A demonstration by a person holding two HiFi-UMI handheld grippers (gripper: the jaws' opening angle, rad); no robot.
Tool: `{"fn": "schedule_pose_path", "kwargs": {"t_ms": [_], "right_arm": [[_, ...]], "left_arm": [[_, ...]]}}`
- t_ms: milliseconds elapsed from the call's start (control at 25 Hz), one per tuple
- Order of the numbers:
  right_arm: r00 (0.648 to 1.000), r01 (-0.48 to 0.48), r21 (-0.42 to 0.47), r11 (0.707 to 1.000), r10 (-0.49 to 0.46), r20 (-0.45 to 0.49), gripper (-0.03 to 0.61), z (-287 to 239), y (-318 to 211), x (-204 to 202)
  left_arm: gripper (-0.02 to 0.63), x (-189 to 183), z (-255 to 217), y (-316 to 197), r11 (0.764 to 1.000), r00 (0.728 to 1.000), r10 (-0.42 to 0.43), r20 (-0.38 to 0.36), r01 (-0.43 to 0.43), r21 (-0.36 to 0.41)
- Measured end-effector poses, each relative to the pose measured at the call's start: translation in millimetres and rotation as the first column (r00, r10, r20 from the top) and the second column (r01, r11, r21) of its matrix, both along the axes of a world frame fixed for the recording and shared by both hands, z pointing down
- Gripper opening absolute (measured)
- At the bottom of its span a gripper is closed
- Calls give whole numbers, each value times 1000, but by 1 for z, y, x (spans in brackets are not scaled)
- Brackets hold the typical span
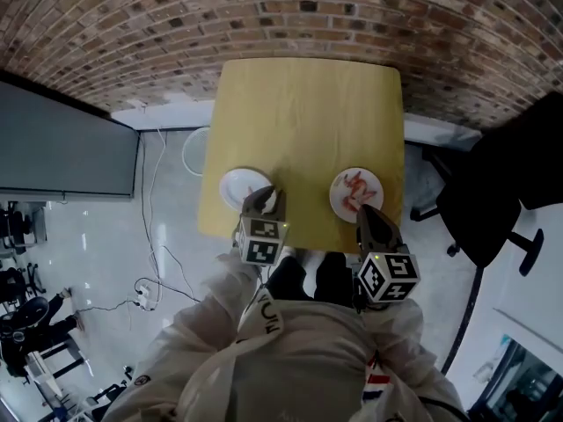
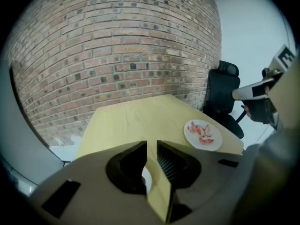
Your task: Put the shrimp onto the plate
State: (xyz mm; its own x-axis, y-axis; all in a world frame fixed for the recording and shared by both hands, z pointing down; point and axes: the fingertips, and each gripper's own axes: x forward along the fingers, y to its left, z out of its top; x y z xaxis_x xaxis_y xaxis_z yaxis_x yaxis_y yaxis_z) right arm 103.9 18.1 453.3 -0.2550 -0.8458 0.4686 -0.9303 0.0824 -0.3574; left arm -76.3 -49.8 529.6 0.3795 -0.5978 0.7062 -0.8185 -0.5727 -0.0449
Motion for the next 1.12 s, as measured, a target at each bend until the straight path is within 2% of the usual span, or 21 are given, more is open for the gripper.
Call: {"fn": "schedule_pose_path", "kwargs": {"t_ms": [160, 480, 1120], "right_arm": [[1000, 4, -1, 1000, -4, -1, 23, 0, 1, -26], [1000, 19, 2, 1000, -19, -9, 23, -1, 2, -75], [999, 10, 13, 1000, -9, -38, 23, -10, 20, -157]], "left_arm": [[63, -30, 1, 5, 999, 1000, -24, 1, 24, -23], [46, -79, -6, 5, 999, 998, -52, -19, 52, 12], [31, -161, -15, 20, 997, 994, -80, -70, 81, 15]]}}
